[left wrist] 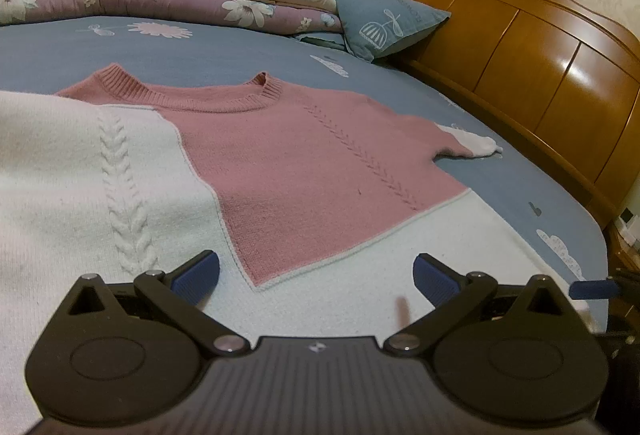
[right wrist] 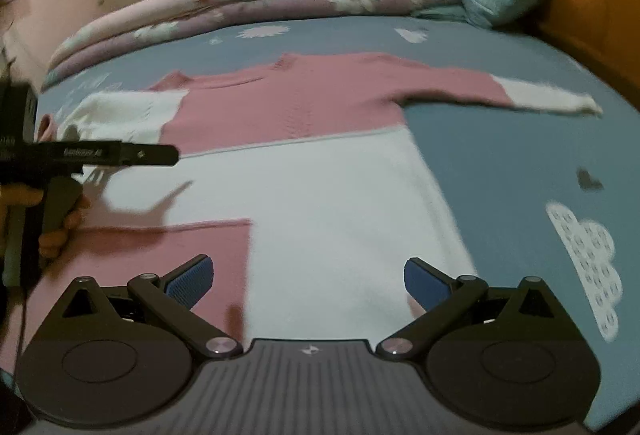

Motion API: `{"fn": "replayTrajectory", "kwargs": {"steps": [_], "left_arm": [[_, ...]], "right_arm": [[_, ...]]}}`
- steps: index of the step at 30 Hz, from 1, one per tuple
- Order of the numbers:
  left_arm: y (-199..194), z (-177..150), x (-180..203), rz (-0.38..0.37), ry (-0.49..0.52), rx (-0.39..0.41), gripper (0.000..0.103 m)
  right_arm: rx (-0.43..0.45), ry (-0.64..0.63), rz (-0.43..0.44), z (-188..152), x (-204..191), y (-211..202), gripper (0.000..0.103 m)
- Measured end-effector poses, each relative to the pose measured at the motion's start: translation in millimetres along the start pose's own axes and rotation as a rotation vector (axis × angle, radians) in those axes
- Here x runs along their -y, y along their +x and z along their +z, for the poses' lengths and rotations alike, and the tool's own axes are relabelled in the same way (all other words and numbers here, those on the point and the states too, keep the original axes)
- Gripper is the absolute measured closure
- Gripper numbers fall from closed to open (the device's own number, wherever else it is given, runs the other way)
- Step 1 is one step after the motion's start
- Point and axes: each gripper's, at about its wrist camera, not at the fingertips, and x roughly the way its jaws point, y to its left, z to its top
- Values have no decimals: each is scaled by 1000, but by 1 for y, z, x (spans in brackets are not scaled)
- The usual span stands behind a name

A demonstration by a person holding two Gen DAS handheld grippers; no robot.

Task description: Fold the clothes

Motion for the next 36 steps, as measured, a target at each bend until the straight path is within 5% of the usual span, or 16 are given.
{"fn": "replayTrajectory", "kwargs": {"steps": [9,29,33,36], "left_arm": [[1,1,6,8,8,-3,1],[0,1,-1,-8,-11,3,1],[0,1,-2,-3,-4,2,1],[0,1,-2,1,1,1,1]], "right_arm": [[-19,-65,-40,-25,-6,6,0],[-52,-53,-69,-23,-12,7,0],[-92,-30,-36,-13,-8,4,0],[-33,12,42,11,4,-11,0]]}}
